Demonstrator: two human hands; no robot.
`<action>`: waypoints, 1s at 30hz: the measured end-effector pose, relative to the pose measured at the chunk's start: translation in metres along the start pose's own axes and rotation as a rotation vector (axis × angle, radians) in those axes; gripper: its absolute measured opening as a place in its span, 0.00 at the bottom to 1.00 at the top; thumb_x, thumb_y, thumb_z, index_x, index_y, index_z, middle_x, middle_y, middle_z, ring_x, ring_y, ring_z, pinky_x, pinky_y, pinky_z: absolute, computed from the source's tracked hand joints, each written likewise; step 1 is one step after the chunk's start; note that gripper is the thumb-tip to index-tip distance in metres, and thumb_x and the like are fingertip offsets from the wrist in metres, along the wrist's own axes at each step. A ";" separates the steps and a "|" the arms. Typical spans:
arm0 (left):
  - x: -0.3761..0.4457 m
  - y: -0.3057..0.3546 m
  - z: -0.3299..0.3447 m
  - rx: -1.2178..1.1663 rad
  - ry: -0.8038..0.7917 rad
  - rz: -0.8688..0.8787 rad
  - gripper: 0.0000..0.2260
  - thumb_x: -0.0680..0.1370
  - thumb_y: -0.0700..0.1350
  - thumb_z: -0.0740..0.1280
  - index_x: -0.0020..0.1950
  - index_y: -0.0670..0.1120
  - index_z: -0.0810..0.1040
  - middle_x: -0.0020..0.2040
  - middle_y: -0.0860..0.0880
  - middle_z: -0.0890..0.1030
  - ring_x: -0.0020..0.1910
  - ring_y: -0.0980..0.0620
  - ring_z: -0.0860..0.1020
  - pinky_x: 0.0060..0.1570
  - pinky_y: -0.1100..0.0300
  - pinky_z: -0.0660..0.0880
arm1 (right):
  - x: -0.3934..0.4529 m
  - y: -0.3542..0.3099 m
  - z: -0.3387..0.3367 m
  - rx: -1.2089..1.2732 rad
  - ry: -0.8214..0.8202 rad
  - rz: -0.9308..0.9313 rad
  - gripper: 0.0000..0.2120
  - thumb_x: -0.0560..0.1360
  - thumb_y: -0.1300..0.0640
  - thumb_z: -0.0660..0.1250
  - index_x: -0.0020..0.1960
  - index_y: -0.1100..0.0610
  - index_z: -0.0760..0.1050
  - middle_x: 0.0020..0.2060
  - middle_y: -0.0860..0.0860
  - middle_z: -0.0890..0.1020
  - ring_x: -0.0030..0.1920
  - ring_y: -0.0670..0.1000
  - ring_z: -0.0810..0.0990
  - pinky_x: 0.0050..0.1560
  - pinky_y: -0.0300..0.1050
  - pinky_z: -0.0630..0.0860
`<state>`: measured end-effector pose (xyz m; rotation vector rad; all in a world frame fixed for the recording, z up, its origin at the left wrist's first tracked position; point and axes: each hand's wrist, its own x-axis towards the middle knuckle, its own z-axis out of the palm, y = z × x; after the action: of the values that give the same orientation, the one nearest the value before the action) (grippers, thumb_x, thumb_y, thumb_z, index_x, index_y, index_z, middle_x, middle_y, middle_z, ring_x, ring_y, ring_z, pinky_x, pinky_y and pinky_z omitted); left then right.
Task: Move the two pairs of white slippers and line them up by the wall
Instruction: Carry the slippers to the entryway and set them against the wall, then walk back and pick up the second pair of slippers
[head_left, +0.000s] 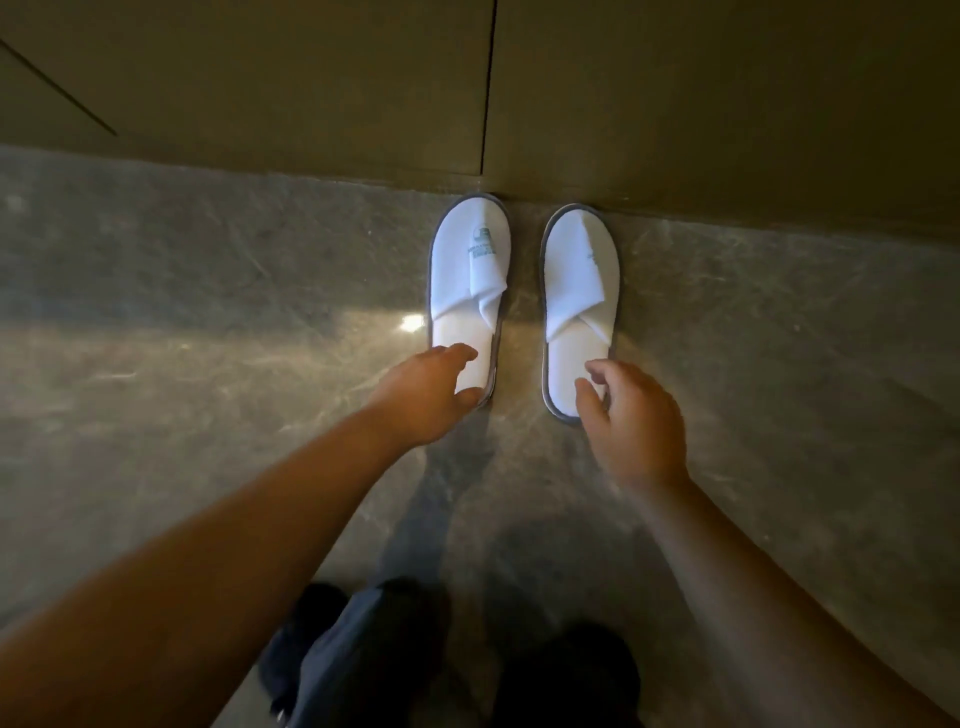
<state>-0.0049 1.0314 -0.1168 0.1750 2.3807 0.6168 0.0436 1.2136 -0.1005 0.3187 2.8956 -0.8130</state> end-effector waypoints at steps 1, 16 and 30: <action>-0.025 0.010 -0.017 -0.028 -0.014 -0.007 0.20 0.75 0.50 0.62 0.66 0.47 0.67 0.64 0.43 0.75 0.59 0.43 0.74 0.59 0.52 0.70 | -0.011 -0.018 -0.024 0.017 -0.021 0.003 0.13 0.74 0.55 0.61 0.55 0.61 0.74 0.51 0.60 0.82 0.51 0.58 0.79 0.47 0.47 0.73; -0.397 0.133 -0.376 -0.340 0.323 -0.085 0.15 0.75 0.49 0.62 0.60 0.47 0.72 0.58 0.47 0.78 0.55 0.50 0.76 0.54 0.57 0.73 | -0.119 -0.379 -0.368 0.352 -0.435 -0.231 0.08 0.74 0.58 0.62 0.52 0.56 0.76 0.41 0.47 0.78 0.41 0.43 0.76 0.38 0.22 0.68; -0.535 0.060 -0.498 -0.586 0.771 -0.336 0.14 0.75 0.47 0.62 0.61 0.49 0.71 0.58 0.50 0.77 0.52 0.58 0.72 0.53 0.63 0.68 | -0.123 -0.565 -0.374 0.444 -0.735 -0.469 0.10 0.74 0.56 0.62 0.44 0.40 0.73 0.43 0.39 0.79 0.46 0.34 0.76 0.42 0.25 0.72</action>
<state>0.0885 0.7435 0.5510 -0.8370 2.6882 1.3503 0.0110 0.9182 0.5204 -0.5419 2.0893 -1.2989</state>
